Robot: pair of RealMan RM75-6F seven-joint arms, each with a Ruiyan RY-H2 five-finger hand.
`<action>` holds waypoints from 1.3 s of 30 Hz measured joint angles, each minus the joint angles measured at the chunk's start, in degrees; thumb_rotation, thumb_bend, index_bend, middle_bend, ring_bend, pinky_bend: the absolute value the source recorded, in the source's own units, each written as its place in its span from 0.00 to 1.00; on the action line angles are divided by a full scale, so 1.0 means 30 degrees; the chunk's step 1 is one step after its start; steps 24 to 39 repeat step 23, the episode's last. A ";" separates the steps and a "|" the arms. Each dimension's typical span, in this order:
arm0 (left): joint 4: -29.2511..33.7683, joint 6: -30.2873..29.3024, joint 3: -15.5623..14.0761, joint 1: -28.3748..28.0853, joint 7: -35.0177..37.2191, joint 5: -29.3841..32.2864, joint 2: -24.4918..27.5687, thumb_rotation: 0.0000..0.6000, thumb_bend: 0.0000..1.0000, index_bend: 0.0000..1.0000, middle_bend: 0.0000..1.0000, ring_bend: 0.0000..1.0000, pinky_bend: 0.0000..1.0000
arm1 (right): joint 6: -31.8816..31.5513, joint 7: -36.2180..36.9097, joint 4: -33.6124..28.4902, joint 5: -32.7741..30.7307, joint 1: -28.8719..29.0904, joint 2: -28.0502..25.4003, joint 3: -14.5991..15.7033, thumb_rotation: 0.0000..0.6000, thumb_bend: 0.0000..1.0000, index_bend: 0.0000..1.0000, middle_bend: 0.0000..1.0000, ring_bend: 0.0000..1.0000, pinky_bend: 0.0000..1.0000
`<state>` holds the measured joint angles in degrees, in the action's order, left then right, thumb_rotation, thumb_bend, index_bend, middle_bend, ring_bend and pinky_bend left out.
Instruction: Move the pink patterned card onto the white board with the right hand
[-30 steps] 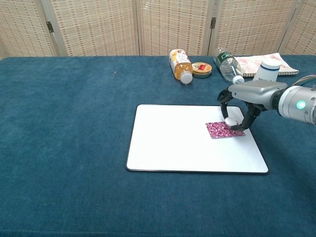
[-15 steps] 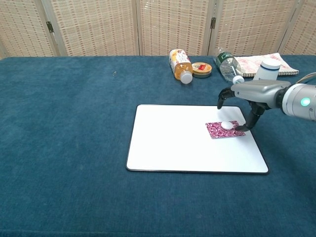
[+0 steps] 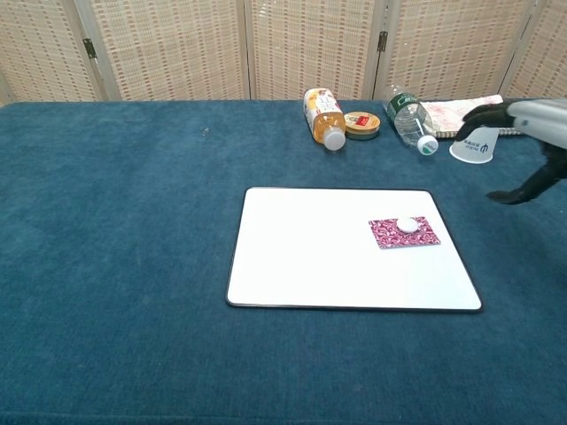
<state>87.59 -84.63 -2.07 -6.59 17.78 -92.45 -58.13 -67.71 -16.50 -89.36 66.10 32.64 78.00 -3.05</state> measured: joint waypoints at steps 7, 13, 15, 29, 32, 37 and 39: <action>0.0358 -0.0390 -0.0031 0.0132 -0.1503 -0.0368 -0.0368 1.00 0.34 0.07 0.08 0.08 0.23 | -0.3951 0.3383 0.0094 0.3473 -0.3606 -0.1351 0.1840 1.00 0.16 0.02 0.00 0.00 0.00; 0.0832 -0.0085 -0.0149 0.0080 -0.3021 -0.0496 -0.0663 1.00 0.34 0.07 0.08 0.08 0.23 | -0.6070 0.3069 -0.0258 0.4762 -0.5772 -0.2555 0.2884 1.00 0.15 0.00 0.00 0.00 0.00; 0.0987 -0.0018 -0.0187 0.0035 -0.3356 -0.0632 -0.0768 1.00 0.34 0.07 0.08 0.07 0.23 | -0.6574 0.2596 -0.0700 0.5068 -0.6119 -0.2841 0.2957 1.00 0.15 0.00 0.00 0.00 0.00; 0.0881 0.0146 -0.0208 0.0030 -0.3738 -0.0423 -0.0873 1.00 0.34 0.07 0.08 0.08 0.23 | -0.7242 0.2002 -0.1839 0.5552 -0.7068 -0.3671 0.2734 1.00 0.15 0.00 0.00 0.00 0.00; 0.0881 0.0146 -0.0208 0.0030 -0.3738 -0.0423 -0.0873 1.00 0.34 0.07 0.08 0.08 0.23 | -0.7242 0.2002 -0.1839 0.5552 -0.7068 -0.3671 0.2734 1.00 0.15 0.00 0.00 0.00 0.00; 0.0881 0.0146 -0.0208 0.0030 -0.3738 -0.0423 -0.0873 1.00 0.34 0.07 0.08 0.08 0.23 | -0.7242 0.2002 -0.1839 0.5552 -0.7068 -0.3671 0.2734 1.00 0.15 0.00 0.00 0.00 0.00; 0.0881 0.0146 -0.0208 0.0030 -0.3738 -0.0423 -0.0873 1.00 0.34 0.07 0.08 0.08 0.23 | -0.7242 0.2002 -0.1839 0.5552 -0.7068 -0.3671 0.2734 1.00 0.15 0.00 0.00 0.00 0.00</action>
